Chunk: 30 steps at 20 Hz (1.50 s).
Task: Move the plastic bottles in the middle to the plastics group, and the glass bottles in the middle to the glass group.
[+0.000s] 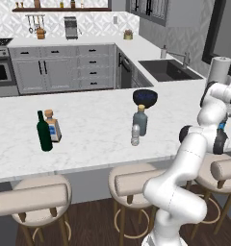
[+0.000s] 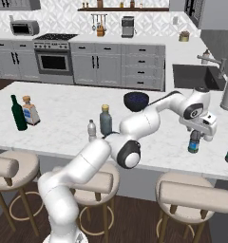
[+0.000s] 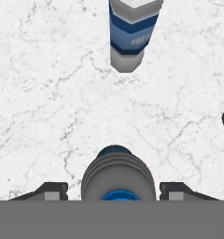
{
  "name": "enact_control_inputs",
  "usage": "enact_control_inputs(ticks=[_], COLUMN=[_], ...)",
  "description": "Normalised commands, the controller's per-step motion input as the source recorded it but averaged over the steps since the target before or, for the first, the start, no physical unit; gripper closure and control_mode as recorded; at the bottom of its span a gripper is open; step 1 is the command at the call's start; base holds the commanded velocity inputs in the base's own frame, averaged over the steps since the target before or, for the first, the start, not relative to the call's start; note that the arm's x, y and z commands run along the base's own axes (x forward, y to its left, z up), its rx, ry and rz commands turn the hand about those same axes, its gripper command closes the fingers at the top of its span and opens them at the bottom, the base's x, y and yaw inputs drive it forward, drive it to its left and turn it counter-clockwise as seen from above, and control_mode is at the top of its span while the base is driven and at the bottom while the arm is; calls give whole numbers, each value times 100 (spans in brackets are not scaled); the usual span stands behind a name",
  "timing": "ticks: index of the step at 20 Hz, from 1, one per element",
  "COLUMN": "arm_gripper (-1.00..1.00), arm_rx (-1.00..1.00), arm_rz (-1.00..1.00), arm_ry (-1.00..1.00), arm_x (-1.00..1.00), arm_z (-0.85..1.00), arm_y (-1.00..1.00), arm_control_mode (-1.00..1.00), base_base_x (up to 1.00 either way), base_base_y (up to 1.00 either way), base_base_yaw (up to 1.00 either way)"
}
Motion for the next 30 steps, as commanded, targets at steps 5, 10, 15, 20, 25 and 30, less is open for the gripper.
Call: enact_control_inputs(ticks=[5,10,15,20,25,30], arm_gripper=[-100,-100,-100,-100,-100,-100], arm_rx=[3,5,7,11,1,0], arm_rz=[-3,0,0,0,0,0], arm_ry=[8,3,0,0,0,0], arm_x=[0,-4,-32,-70,-62,-55], arm_z=[31,44,43,11,0,0], arm_y=[1,0,0,21,62,82], arm_control_mode=[-100,-100,-100,-100,-100,-100], base_base_x=[0,0,0,0,0,0], base_base_y=[0,0,0,0,0,0], base_base_yaw=[0,0,0,0,0,0])
